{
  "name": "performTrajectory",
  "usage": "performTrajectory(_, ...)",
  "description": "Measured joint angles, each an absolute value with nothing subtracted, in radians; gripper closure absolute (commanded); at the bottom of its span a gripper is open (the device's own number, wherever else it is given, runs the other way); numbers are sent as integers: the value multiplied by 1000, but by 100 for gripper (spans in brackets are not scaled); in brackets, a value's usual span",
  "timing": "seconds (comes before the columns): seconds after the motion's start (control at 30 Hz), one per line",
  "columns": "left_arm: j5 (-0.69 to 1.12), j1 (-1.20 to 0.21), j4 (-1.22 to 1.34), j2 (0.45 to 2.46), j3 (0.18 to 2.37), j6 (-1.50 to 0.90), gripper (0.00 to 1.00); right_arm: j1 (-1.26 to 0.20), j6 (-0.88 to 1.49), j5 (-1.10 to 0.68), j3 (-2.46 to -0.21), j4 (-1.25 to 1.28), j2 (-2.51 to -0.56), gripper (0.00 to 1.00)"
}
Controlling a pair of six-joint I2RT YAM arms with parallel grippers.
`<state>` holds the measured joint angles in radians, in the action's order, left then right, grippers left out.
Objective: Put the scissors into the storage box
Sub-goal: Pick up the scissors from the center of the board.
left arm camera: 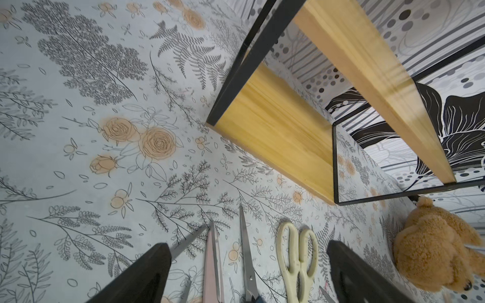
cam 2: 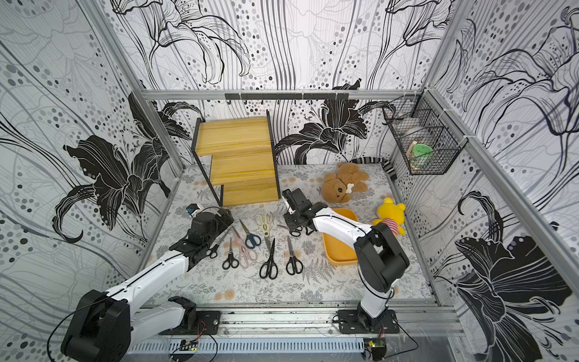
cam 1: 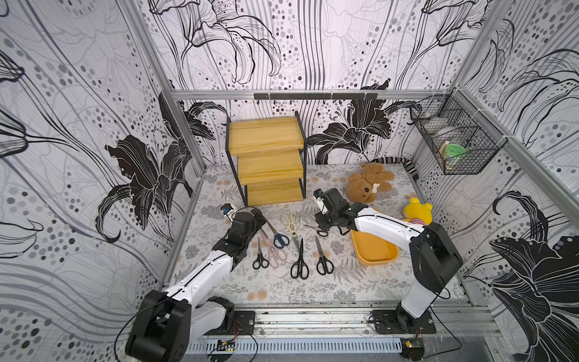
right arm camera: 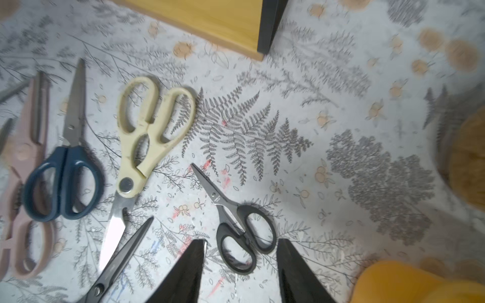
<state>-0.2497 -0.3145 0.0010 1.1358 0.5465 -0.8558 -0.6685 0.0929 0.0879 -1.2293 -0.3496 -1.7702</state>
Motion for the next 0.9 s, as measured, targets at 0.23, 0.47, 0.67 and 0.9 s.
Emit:
performTrajectory(0.23,-207,-320,-1,1138,555,-878,2,-668,81,119,-1345,-471,-1895,68)
performTrajectory(0.47,-172,-329,1,1143,554,-897,2,-615,56,83,-1380,-530,-1920,70)
performTrajectory(0.67,-157,-342,4,1143,553,-905,2,-543,33,48,-1386,-565,-1929,70)
performTrajectory(0.9,-156,-353,6,1143,553,-912,2,-548,25,9,-1386,-572,-1962,72)
